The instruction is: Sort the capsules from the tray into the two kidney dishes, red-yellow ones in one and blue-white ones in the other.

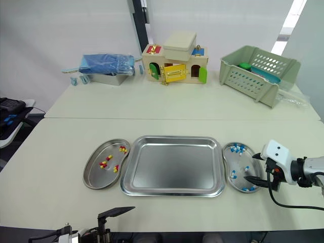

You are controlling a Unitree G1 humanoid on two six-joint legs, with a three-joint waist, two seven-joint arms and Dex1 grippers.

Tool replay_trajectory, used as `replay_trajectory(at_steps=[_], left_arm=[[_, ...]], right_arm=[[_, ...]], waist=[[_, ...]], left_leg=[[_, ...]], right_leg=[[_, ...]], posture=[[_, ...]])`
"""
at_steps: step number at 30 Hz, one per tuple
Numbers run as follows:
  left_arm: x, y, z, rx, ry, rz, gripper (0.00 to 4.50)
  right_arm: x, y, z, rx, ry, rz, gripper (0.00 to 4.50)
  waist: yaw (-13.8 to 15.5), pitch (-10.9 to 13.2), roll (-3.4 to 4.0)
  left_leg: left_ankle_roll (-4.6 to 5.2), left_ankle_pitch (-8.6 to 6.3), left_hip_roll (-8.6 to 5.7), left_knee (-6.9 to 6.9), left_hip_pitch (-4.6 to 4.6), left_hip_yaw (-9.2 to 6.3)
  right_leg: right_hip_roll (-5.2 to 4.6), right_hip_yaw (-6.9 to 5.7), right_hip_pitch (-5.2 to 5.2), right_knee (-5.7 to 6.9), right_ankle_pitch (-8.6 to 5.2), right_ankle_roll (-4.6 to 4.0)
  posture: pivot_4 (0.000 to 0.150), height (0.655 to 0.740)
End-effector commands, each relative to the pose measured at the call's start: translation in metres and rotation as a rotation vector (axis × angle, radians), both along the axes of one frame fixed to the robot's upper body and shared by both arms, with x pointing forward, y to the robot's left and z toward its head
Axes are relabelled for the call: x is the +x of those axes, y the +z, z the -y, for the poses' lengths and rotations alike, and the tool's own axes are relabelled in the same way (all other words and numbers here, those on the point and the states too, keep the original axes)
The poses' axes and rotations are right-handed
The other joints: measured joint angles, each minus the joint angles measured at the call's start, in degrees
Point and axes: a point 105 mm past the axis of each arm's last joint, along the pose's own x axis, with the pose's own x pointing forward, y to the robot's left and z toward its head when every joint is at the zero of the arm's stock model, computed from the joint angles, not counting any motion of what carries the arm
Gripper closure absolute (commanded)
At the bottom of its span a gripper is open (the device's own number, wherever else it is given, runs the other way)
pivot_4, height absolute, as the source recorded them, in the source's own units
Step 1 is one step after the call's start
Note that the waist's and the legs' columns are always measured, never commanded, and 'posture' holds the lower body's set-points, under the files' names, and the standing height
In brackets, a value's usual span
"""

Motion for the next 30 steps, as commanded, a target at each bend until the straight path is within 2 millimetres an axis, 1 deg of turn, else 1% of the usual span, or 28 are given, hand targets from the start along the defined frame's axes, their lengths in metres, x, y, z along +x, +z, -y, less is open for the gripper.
replay_trajectory(at_steps=[1,3,6,9,11,13,14,15,16,18,21,24,27,30], left_arm=[[0.002,0.007,-0.002,-0.012,0.014,0.032,0.00],[0.006,0.010,-0.005,-0.006,0.033,0.036,0.00],[0.010,0.015,-0.008,0.002,0.048,0.032,0.00],[0.028,0.022,-0.028,0.042,0.154,-0.004,0.00],[0.049,0.038,-0.043,0.052,0.250,0.005,0.00],[0.069,0.054,-0.063,0.089,0.363,-0.049,0.00],[0.075,0.061,-0.073,0.107,0.416,-0.084,0.00],[0.077,0.066,-0.084,0.133,0.464,-0.133,0.00],[0.078,0.068,-0.092,0.157,0.495,-0.178,0.00],[0.079,0.071,-0.116,0.225,0.572,-0.244,0.00],[0.089,0.079,-0.172,0.302,0.776,-0.322,0.00],[0.096,0.088,-0.215,0.379,0.901,-0.339,0.00],[0.097,0.091,-0.242,0.505,0.933,-0.418,0.00],[0.101,0.098,-0.261,0.533,0.981,-0.443,0.00]], right_arm=[[-0.002,0.011,0.000,0.025,0.009,0.042,0.02],[-0.002,0.012,0.001,0.044,0.014,0.057,0.02],[0.001,0.022,0.001,0.100,0.016,0.101,0.02],[0.002,0.035,0.017,0.110,-0.001,0.145,0.02],[0.000,0.039,0.030,0.122,-0.032,0.147,0.02],[-0.004,0.039,0.044,0.129,-0.062,0.129,0.02],[-0.005,0.039,0.049,0.132,-0.076,0.127,0.02],[-0.005,0.040,0.054,0.140,-0.097,0.131,0.02],[-0.005,0.040,0.058,0.145,-0.113,0.134,0.02],[-0.006,0.038,0.069,0.136,-0.150,0.132,0.02],[-0.006,0.036,0.084,0.134,-0.198,0.133,0.02],[-0.008,0.034,0.091,0.124,-0.222,0.122,0.02],[-0.010,0.029,0.099,0.109,-0.245,0.108,0.02],[-0.010,0.024,0.102,0.104,-0.254,0.102,0.02]], waist=[[0.02,0.00,0.00],[0.02,0.00,0.00],[-0.04,0.00,0.00],[0.00,0.02,-0.03],[0.00,0.01,-0.02],[0.08,0.05,-0.10],[0.07,0.07,-0.13],[0.01,0.07,-0.14],[-0.03,0.08,-0.14],[-0.34,0.06,-0.04],[-0.74,0.09,0.00],[-0.84,0.12,0.02],[-1.13,0.12,0.01],[-1.13,0.16,0.01]], left_leg=[[0.00,0.00,0.00,0.00,0.00,0.00],[0.00,0.00,0.00,0.00,0.00,-0.01],[0.00,0.00,0.01,0.00,0.01,-0.01],[0.00,0.00,0.00,0.00,0.00,-0.01],[0.00,0.00,0.00,0.00,0.01,-0.03],[0.00,0.00,0.00,0.00,0.02,-0.04],[0.00,0.00,0.00,0.01,0.01,-0.09],[0.00,0.00,0.01,0.01,0.01,-0.12],[0.00,0.00,0.01,-0.01,0.02,-0.09],[0.00,0.00,0.02,-0.04,0.02,-0.03],[0.01,0.00,0.01,-0.08,0.06,0.02],[0.01,0.00,0.01,-0.08,0.10,-0.02],[0.01,0.00,0.02,-0.08,0.06,-0.01],[0.00,0.00,0.02,-0.12,0.03,0.00]], right_leg=[[0.00,0.00,0.00,0.00,0.00,0.00],[0.00,-0.01,0.00,0.00,0.00,0.00],[0.00,-0.01,0.01,0.01,0.00,0.00],[0.00,-0.01,0.01,0.01,0.00,0.00],[0.00,-0.03,0.03,0.02,0.00,0.00],[0.00,-0.04,0.04,0.01,0.00,0.00],[0.00,-0.08,0.05,0.03,0.00,0.00],[0.01,-0.11,0.04,0.02,0.00,0.00],[0.01,-0.08,0.04,0.02,0.00,0.00],[0.00,-0.03,0.03,-0.02,0.00,0.00],[0.01,0.00,-0.03,0.05,-0.02,-0.02],[0.04,-0.01,-0.08,0.24,-0.05,-0.08],[0.06,0.01,-0.12,0.24,-0.06,-0.10],[0.07,0.02,-0.20,0.24,-0.07,-0.10]], posture=[[0.150,0.7400],[0.150,0.7400],[0.150,0.7400],[0.150,0.7400],[0.150,0.7400],[0.150,0.7400],[0.150,0.7400],[0.150,0.7400],[0.150,0.7400],[0.150,0.7400],[0.150,0.7400],[0.150,0.7400],[0.150,0.7400],[0.150,0.7400]])
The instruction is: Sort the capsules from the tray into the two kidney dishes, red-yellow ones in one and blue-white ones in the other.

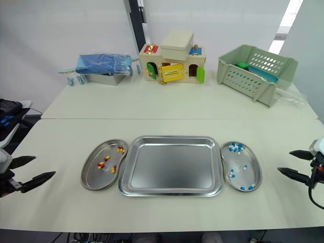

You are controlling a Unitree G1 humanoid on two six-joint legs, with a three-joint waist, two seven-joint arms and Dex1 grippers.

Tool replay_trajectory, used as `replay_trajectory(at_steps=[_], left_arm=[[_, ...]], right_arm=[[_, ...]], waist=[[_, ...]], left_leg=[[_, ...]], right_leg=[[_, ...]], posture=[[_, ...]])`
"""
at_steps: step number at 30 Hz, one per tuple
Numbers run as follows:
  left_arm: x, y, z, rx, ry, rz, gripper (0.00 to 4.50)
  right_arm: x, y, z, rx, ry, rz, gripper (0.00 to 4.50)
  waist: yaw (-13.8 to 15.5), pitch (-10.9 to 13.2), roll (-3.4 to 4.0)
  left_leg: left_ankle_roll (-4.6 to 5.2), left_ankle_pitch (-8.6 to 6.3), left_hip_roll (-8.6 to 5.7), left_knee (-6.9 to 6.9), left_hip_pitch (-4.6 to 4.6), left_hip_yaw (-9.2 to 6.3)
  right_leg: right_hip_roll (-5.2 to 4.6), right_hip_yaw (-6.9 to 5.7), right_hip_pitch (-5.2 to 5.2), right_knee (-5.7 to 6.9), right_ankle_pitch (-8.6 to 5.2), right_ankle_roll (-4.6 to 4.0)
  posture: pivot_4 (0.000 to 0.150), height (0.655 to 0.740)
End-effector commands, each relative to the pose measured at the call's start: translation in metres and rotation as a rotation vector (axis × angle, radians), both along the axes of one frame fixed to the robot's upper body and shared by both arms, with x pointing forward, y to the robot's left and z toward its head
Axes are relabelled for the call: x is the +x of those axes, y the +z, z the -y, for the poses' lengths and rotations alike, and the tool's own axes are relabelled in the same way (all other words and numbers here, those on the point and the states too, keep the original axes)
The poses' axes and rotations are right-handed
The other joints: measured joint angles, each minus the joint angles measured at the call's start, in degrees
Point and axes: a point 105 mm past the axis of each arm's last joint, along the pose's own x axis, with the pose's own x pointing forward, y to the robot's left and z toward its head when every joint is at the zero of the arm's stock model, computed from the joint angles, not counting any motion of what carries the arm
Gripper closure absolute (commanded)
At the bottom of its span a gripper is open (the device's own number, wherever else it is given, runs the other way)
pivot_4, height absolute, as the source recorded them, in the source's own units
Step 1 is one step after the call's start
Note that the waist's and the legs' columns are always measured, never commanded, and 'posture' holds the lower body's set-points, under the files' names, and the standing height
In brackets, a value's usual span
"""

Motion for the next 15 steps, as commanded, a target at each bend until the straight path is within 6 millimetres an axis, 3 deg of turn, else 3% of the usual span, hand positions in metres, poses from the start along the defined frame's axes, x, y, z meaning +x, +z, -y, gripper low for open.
replay_trajectory(at_steps=[1,6,15], left_arm=[[0.001,0.007,-0.018,0.024,0.031,-0.024,0.00],[0.007,0.005,-0.031,0.040,0.075,-0.067,0.00],[0.012,-0.005,-0.029,0.059,0.052,-0.063,0.00]], right_arm=[[0.000,0.008,0.007,-0.033,-0.006,0.030,0.02],[0.003,0.005,0.005,-0.034,-0.010,0.044,0.02],[0.002,-0.002,0.004,-0.031,-0.017,0.049,0.02]], waist=[[-0.03,0.02,0.05],[-0.31,0.03,0.07],[-0.32,0.03,0.07]], left_leg=[[0.00,0.00,0.00,-0.01,0.00,0.02],[0.00,0.00,0.03,-0.05,-0.05,0.05],[-0.01,0.00,0.05,-0.04,-0.09,0.08]], right_leg=[[0.00,0.01,0.00,0.00,0.00,0.00],[0.01,0.04,-0.17,0.10,-0.01,-0.01],[0.02,0.08,-0.23,0.14,0.00,-0.01]], posture=[[0.150,0.7400],[0.150,0.7400],[0.150,0.7400]])
